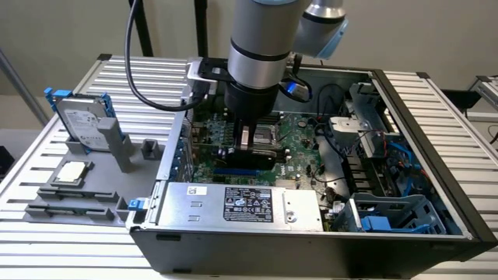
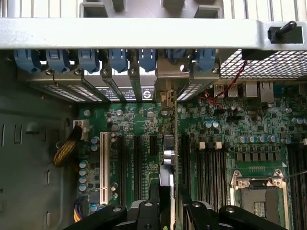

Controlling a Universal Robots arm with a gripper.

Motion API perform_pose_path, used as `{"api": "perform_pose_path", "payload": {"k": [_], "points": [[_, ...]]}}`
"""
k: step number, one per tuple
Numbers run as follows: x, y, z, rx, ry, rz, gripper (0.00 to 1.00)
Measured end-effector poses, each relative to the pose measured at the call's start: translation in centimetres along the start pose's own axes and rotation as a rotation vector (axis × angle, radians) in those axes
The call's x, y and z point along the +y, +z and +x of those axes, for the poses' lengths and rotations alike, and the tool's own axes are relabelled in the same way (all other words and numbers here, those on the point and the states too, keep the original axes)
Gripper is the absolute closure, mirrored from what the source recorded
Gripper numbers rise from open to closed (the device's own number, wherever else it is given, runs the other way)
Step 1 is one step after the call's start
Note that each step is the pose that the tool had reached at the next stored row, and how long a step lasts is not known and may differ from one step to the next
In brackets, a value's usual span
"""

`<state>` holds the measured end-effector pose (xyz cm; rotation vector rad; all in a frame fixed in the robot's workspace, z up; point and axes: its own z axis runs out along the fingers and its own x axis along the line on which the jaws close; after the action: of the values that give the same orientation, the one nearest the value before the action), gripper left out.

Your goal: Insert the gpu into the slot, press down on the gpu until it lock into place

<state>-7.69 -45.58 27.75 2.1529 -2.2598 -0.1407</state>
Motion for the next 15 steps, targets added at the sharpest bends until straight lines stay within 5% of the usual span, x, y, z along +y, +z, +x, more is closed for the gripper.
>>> {"api": "perform_pose_path", "payload": {"k": [15], "points": [[-0.02, 0.60, -0.03, 0.0008, -0.011, -0.0006, 0.74]]}}
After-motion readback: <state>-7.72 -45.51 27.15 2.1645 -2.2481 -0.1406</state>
